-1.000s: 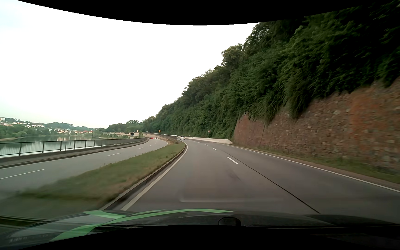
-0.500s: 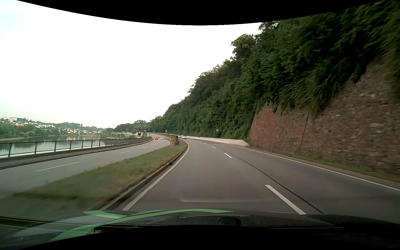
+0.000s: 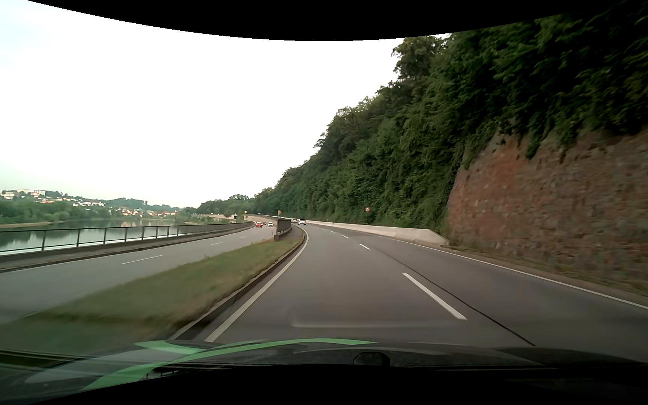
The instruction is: Follow the waypoints while adhering to traffic rules and regulations
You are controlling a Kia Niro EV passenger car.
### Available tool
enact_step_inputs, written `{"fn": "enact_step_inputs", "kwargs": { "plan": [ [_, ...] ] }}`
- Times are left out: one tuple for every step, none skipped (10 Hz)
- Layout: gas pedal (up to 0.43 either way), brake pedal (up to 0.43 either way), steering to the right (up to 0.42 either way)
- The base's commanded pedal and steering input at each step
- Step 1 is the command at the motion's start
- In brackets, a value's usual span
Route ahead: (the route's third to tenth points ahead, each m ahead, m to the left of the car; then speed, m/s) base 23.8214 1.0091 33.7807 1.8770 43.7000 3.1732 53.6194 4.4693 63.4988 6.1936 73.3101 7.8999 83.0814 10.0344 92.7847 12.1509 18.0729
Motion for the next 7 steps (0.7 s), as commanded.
{"fn": "enact_step_inputs", "kwargs": {
  "plan": [
    [0.197, 0.0, -0.023],
    [0.197, 0.0, -0.022],
    [0.197, 0.0, -0.02],
    [0.197, 0.0, -0.019],
    [0.197, 0.0, -0.019],
    [0.197, 0.0, -0.019],
    [0.197, 0.0, -0.019]
  ]
}}
